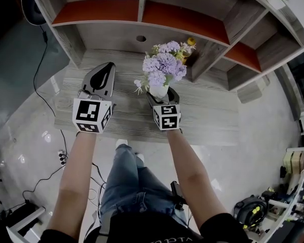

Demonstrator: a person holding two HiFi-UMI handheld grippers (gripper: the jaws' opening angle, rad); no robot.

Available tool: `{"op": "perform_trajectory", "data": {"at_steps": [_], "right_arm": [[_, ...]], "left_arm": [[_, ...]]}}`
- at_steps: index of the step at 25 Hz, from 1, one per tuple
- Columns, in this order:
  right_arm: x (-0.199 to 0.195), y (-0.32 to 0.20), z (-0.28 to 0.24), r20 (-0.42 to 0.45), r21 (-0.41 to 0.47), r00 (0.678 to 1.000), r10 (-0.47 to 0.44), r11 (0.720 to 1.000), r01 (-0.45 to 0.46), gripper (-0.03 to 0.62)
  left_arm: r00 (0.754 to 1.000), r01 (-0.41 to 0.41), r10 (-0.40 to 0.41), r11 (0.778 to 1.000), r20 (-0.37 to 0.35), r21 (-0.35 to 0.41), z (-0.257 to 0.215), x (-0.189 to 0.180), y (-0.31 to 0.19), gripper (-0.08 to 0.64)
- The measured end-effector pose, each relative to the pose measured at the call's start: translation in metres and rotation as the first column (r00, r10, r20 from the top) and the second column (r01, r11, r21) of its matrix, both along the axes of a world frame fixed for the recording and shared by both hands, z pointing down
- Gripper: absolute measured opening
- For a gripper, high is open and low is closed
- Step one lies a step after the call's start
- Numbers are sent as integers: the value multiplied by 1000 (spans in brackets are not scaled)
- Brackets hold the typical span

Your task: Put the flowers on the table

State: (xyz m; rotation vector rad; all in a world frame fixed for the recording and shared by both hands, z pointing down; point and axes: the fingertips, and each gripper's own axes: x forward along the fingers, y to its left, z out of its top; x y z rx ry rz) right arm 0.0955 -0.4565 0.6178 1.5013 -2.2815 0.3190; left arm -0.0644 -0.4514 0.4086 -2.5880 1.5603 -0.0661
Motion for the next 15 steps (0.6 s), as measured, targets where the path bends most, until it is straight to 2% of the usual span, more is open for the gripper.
{"op": "perform_trajectory", "data": {"at_steps": [7, 15], "right_arm": [[3, 1, 7, 44, -19, 999, 23, 1000, -22, 374], [3, 1, 8, 46, -21, 999, 28, 999, -27, 376]], "left_arm": [[1000, -10, 10, 1000, 3, -19, 11, 4, -2, 12], [999, -32, 32, 999, 18, -20, 11, 11, -1, 12]]}}
